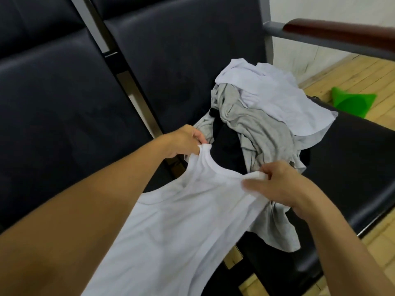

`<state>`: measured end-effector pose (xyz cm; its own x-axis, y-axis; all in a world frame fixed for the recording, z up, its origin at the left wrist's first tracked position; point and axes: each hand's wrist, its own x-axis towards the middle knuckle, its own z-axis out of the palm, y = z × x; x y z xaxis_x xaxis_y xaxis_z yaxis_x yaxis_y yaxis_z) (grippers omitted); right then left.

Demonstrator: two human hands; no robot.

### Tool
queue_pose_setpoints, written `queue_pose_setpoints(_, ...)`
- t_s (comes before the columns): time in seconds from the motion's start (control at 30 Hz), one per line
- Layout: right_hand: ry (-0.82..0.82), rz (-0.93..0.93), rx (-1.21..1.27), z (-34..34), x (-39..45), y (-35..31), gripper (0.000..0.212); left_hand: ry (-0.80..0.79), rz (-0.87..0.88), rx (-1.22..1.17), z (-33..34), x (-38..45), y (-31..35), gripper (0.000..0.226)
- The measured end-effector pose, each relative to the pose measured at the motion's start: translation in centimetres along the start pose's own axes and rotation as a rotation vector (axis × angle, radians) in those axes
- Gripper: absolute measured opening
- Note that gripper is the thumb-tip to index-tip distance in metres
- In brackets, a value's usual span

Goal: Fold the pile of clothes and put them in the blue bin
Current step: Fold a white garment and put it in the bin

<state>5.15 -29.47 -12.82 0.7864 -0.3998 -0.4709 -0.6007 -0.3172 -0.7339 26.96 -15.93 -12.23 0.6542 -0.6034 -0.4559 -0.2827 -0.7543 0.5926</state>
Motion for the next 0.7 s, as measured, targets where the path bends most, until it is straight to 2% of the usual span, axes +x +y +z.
queue_pose_setpoints(0.07,0.026,-0.003,-0.171,0.0,0.0,-0.1,0.016,0.004,0.083,0.243,-0.8,-0.5,-0.2,0.006)
queue_pose_setpoints(0.13,0.035,-0.077,-0.223,0.0,-0.7,-1.2,0.011,0.052,0.179,0.429,-2.0,-1.9,-0.7,0.003)
queue_pose_setpoints(0.27,-0.130,-0.334,-0.016,1.7,-3.9,-5.6,0.014,0.147,0.266,0.498,-6.5,-7.8,-3.2,0.008)
queue_pose_setpoints(0.33,-0.291,-0.487,0.058,4.8,-5.8,-7.4,0.019,0.165,0.250,0.498,-9.3,-12.5,-5.9,0.011)
queue_pose_setpoints(0.37,-0.420,-0.549,0.109,6.5,-6.8,-8.2,0.022,0.141,0.214,0.479,-10.7,-15.4,-7.8,0.014)
queue_pose_setpoints(0.43,-0.728,-0.565,0.154,9.4,-8.3,-8.9,0.029,0.015,0.091,0.407,-13.0,-20.7,-12.0,0.031)
queue_pose_setpoints(0.47,-0.859,-0.545,0.091,10.6,-8.9,-9.0,0.033,-0.068,-0.008,0.406,-13.7,-23.3,-14.1,0.041)
queue_pose_setpoints(0.5,-0.911,-0.518,-0.020,11.2,-9.0,-8.7,0.035,-0.155,-0.121,0.433,-13.9,-25.0,-15.8,0.048)
queue_pose_setpoints(0.53,-0.879,-0.511,-0.145,12.0,-8.8,-8.2,0.035,-0.217,-0.235,0.478,-13.9,-26.5,-17.5,0.050)
queue_pose_setpoints(0.6,-0.576,-0.460,-0.435,13.0,-7.9,-6.8,0.041,-0.281,-0.339,0.555,-12.7,-27.1,-19.5,0.043)
queue_pose_setpoints(0.63,-0.454,-0.414,-0.575,13.5,-7.7,-6.3,0.050,-0.275,-0.317,0.569,-11.7,-26.5,-19.8,0.038)
queue_pose_setpoints(0.7,-0.442,-0.297,-0.820,14.9,-7.4,-5.1,0.078,-0.192,-0.197,0.590,-9.1,-23.8,-19.5,0.039)
